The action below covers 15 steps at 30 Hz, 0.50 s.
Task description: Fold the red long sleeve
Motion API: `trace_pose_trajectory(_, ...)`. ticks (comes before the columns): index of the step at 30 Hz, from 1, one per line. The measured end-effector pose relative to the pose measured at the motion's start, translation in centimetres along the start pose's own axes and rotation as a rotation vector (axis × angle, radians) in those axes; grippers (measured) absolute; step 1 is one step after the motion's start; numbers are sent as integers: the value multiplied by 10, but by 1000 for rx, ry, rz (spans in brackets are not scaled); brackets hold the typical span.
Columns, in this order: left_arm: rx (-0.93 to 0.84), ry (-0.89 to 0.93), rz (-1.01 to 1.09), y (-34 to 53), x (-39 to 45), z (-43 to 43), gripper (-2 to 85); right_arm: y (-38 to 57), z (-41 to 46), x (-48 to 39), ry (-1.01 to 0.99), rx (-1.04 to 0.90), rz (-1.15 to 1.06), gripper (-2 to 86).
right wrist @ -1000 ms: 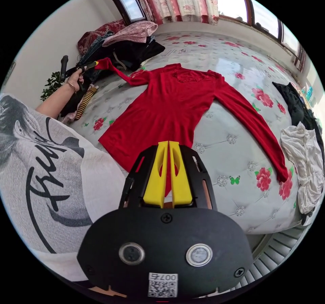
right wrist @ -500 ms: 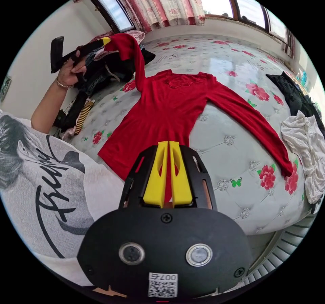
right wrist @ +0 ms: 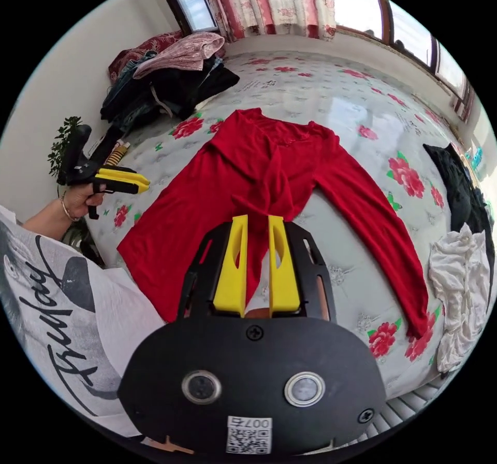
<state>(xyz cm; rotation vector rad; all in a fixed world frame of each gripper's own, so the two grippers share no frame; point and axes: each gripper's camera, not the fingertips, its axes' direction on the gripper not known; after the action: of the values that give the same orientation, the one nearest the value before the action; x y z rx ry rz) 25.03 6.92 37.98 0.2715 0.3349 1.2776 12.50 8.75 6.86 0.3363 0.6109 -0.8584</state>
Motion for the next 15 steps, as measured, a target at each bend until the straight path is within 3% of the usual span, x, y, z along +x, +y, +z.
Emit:
trace_pose_trajectory(5, -2, 0, -17, -14, -3, 24, 56, -41, 69, -42, 93, -101, -197, 43)
trace_pose_trajectory(8, 2, -2, 2, -36, -6, 37, 53, -45, 123, -47, 195, -265, -281, 27)
trace_pose_trajectory(11, 8, -43, 38, -55, -8, 51, 44, -49, 72, -22, 183, -51, -154, 20)
trace_pose_trajectory(15, -23, -70, 54, -74, -18, 81, 40, -13, 7, 64, 151, 190, 225, 36)
